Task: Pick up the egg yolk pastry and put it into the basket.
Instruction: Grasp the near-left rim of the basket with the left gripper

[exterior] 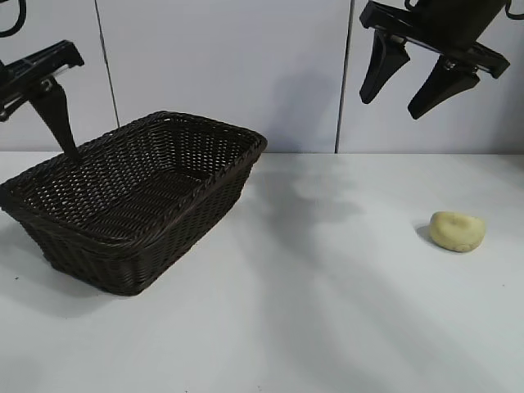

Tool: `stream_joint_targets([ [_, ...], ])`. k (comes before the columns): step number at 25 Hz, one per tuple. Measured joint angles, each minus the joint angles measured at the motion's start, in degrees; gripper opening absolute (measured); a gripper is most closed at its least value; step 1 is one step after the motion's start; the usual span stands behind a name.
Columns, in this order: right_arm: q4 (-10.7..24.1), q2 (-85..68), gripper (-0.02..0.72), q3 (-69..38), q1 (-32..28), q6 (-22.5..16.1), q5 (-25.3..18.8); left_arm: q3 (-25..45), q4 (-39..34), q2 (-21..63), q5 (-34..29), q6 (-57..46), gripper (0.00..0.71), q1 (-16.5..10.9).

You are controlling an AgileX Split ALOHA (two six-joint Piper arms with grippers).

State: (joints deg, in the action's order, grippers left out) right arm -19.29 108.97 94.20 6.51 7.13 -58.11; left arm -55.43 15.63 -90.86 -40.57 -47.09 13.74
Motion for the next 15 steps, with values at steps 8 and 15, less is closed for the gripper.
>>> stream_joint_targets([
  [8,0.05,0.0,0.486,0.0,0.0,0.0,0.0,0.06,-0.68,0.0,4.61,-1.55,0.477,0.0],
  [15,0.49,0.0,0.486,0.0,0.0,0.0,-0.58,0.06,-2.5,-3.02,4.71,-3.74,0.477,0.0],
])
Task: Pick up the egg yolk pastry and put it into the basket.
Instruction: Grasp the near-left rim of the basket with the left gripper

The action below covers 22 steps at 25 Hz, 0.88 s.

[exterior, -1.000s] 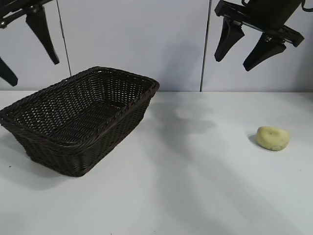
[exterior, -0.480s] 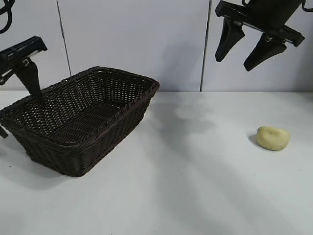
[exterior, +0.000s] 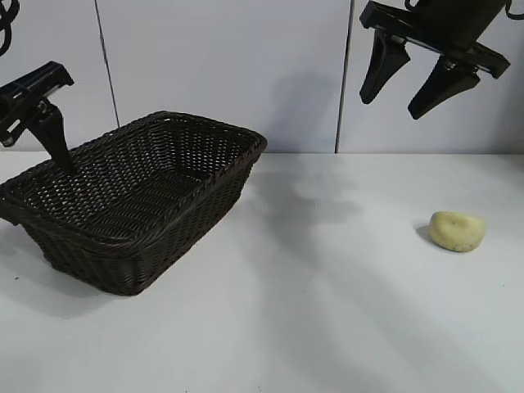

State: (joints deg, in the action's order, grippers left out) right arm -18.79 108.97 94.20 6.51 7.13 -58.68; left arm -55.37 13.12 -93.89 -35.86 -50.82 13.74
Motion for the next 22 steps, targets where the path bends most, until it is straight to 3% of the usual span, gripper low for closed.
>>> stream_joint_targets([
  [12,0.8,0.0,0.486,0.0,0.0,0.0,-0.07,0.0,0.73,-9.13,5.93,-0.05,0.466,0.0],
  [15,0.8,0.0,0.486,0.0,0.0,0.0,-0.07,0.0,0.98,-9.27,6.3,-0.05,0.366,0.0],
  [19,0.8,0.0,0.486,0.0,0.0,0.0,-0.07,0.0,1.24,-9.27,6.3,-0.34,0.14,0.0],
  [22,0.8,0.0,0.486,0.0,0.0,0.0,-0.07,0.0,1.49,-9.27,7.06,-0.35,0.099,0.0],
])
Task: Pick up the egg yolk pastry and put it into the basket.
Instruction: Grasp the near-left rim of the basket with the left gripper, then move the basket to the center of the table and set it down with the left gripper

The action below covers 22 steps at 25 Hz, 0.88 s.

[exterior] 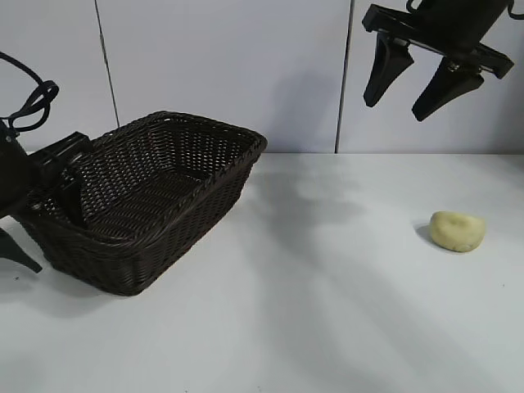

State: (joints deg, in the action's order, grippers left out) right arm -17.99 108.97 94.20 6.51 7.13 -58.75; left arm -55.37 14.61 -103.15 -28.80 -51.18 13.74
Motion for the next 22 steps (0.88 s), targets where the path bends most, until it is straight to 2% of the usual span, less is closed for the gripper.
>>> stream_joint_targets([
  [8,0.0,0.0,0.486,0.0,0.0,0.0,0.0,0.0,2.22,2.04,-2.56,1.21,0.099,-0.06],
  [16,0.0,0.0,0.486,0.0,0.0,0.0,0.0,-4.16,13.6,2.42,-9.29,19.72,0.099,-3.38],
  [22,0.0,0.0,0.486,0.0,0.0,0.0,0.0,-9.33,13.96,0.57,-14.91,28.47,0.099,-4.24],
])
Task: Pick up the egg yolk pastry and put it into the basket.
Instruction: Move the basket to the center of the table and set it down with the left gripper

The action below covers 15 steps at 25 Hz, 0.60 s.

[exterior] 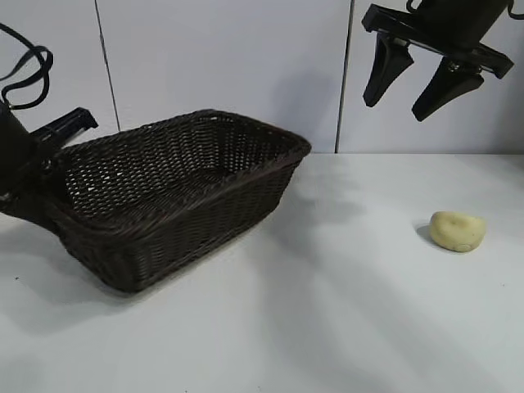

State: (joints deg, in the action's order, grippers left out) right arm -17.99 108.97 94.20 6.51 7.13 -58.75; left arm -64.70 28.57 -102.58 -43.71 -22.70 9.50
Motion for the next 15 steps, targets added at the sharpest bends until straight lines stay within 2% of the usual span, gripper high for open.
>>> stream_joint_targets([
  [4,0.0,0.0,0.486,0.0,0.0,0.0,0.0,-4.98,-0.27,-4.09,-5.2,6.54,0.099,0.05],
  [15,0.0,0.0,0.486,0.0,0.0,0.0,0.0,-24.06,-0.84,-14.65,-19.07,23.67,0.099,0.23],
])
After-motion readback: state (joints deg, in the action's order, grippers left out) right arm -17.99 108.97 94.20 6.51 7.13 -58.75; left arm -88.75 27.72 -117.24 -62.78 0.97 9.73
